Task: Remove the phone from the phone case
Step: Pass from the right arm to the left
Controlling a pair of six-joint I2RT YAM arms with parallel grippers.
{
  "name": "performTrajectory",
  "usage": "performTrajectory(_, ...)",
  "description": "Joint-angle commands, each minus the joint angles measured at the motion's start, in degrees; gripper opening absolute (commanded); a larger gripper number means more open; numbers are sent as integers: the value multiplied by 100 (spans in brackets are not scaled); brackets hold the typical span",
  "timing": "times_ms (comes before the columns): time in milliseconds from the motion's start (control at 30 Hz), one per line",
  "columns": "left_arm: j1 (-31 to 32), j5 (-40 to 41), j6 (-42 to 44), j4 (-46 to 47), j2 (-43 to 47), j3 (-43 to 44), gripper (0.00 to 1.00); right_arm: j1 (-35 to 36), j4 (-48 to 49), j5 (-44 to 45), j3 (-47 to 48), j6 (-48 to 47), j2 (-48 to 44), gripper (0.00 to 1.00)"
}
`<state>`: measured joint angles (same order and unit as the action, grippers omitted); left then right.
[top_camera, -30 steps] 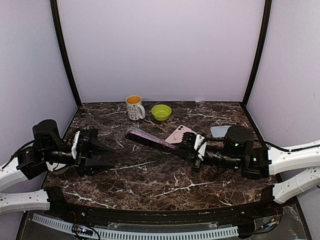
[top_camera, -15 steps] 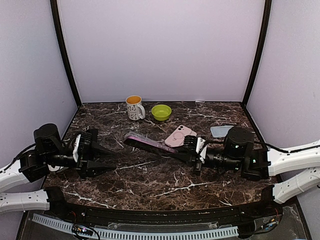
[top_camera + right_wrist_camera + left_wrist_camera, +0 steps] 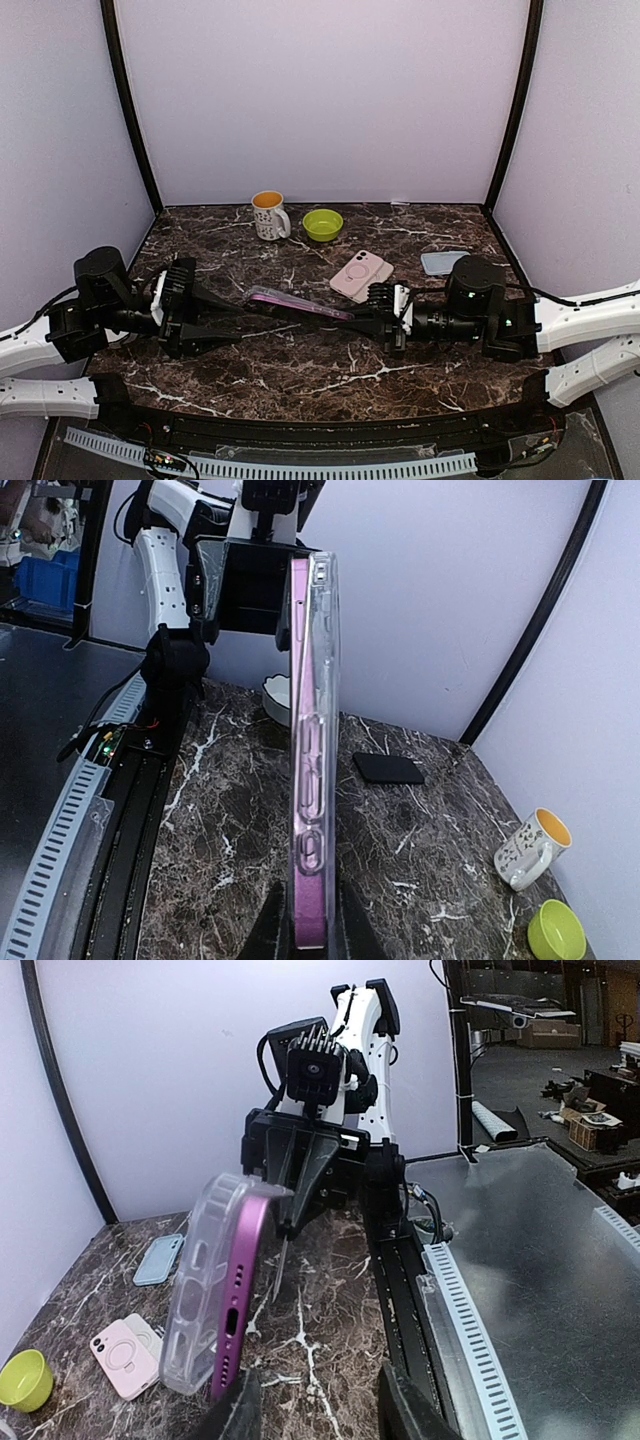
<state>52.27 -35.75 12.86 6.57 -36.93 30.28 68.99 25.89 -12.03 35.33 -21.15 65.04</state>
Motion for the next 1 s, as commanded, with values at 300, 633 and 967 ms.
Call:
performTrajectory(300, 73, -2, 166, 125, 120, 150, 42, -2, 197, -223, 53, -74, -310, 0)
performTrajectory(633, 84, -69, 161, 40, 173, 136, 42, 0, 227, -407, 84, -15, -336, 0)
performTrajectory(967, 102, -330, 30, 255, 50, 43, 40, 0, 279, -437, 123, 31, -304, 0)
